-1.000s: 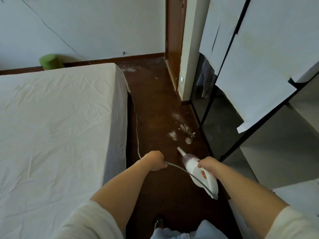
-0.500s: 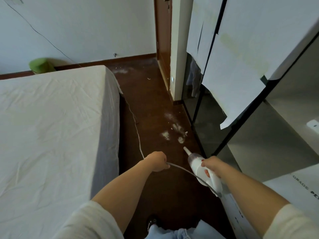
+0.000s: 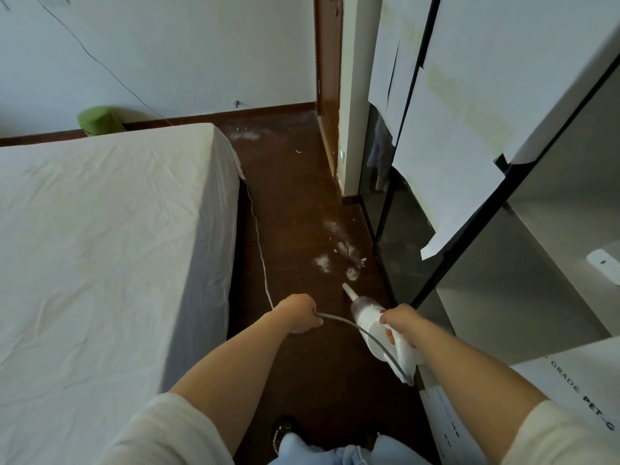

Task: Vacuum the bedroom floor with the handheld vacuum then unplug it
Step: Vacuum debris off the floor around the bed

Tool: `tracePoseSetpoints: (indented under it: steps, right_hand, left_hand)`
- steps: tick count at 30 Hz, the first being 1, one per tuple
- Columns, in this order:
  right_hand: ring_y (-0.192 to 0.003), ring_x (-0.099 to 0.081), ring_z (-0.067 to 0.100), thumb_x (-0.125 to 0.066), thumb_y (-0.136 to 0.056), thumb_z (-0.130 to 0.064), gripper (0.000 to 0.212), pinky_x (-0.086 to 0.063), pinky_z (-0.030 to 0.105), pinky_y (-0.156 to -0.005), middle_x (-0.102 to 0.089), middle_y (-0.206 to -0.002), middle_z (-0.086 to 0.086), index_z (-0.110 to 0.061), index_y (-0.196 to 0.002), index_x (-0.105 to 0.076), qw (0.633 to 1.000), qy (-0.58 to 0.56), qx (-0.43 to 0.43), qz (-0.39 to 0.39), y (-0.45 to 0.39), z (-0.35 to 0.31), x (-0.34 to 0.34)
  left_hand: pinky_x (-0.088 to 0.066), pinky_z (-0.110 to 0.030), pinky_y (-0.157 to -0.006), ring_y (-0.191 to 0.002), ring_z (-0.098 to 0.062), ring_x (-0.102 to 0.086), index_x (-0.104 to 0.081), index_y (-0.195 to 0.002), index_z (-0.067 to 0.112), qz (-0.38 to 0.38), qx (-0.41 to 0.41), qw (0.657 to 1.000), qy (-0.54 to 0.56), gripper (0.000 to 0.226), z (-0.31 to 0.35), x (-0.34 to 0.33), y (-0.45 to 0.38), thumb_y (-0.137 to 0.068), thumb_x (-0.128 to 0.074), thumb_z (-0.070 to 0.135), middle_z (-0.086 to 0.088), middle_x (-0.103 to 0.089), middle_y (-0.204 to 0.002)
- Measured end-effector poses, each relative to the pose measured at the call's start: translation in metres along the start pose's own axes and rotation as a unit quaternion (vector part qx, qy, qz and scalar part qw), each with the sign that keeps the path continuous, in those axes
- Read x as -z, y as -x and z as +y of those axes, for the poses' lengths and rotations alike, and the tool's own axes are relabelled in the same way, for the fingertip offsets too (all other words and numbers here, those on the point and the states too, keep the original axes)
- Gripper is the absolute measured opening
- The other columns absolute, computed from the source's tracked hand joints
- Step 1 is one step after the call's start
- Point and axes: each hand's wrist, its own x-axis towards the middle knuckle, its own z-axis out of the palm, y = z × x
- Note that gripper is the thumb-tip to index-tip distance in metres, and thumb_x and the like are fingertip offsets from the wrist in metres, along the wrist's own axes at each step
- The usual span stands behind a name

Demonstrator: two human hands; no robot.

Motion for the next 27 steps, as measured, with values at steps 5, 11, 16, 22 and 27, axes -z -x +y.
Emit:
tracePoseSetpoints:
  steps: [5, 11, 16, 22, 27]
  right_hand:
    - [-0.062, -0.051, 0.019, -0.051, -0.096, -0.008, 0.040, -0.042, 0.026, -0.047, -0.058, -0.104, 0.020, 0.002, -0.135, -0.046, 1.000, 0.020, 0.000, 0.018, -0.012, 0.003, 0.017]
    - [-0.069, -0.055, 0.021, -0.049, -0.096, -0.006, 0.042, -0.046, 0.029, -0.057, -0.056, -0.102, 0.019, 0.001, -0.137, -0.044, 1.000, 0.018, 0.008, 0.022, -0.023, 0.009, 0.034]
    - [-0.064, -0.052, 0.020, -0.049, -0.096, -0.006, 0.043, -0.046, 0.029, -0.054, -0.055, -0.101, 0.019, 0.001, -0.138, -0.042, 0.999, 0.024, 0.004, 0.027, -0.023, 0.008, 0.041]
    - [-0.062, -0.049, 0.020, -0.050, -0.097, -0.008, 0.041, -0.042, 0.029, -0.052, -0.056, -0.101, 0.018, 0.000, -0.136, -0.045, 0.999, 0.027, -0.018, 0.040, -0.018, -0.002, 0.038]
    - [-0.061, -0.050, 0.017, -0.049, -0.098, -0.009, 0.041, -0.041, 0.027, -0.048, -0.055, -0.095, 0.016, 0.001, -0.137, -0.044, 0.999, 0.005, -0.016, 0.047, -0.013, -0.008, 0.036]
  left_hand:
    - [-0.048, -0.029, -0.083, -0.102, -0.022, -0.060, -0.062, -0.110, 0.010, -0.001, 0.015, 1.000, 0.015, 0.029, 0.014, -0.007, -0.001, -0.093, -0.055, 0.032, -0.007, -0.063, -0.110]
    - [-0.044, -0.027, -0.077, -0.101, -0.022, -0.059, -0.062, -0.109, 0.009, -0.001, 0.016, 1.000, 0.021, 0.029, 0.034, -0.013, -0.006, -0.093, -0.055, 0.032, -0.008, -0.063, -0.109]
    - [-0.045, -0.028, -0.079, -0.103, -0.023, -0.059, -0.061, -0.111, 0.009, 0.003, 0.011, 1.000, 0.016, 0.030, 0.038, -0.014, -0.009, -0.093, -0.055, 0.032, -0.008, -0.062, -0.111]
    - [-0.048, -0.031, -0.085, -0.104, -0.024, -0.059, -0.061, -0.112, 0.009, -0.002, 0.011, 1.000, 0.003, 0.029, 0.025, -0.003, -0.010, -0.094, -0.055, 0.031, -0.009, -0.063, -0.112]
    - [-0.049, -0.030, -0.083, -0.103, -0.024, -0.060, -0.061, -0.108, 0.009, -0.008, 0.006, 1.000, -0.013, 0.028, 0.018, -0.001, -0.012, -0.093, -0.055, 0.031, -0.009, -0.063, -0.111]
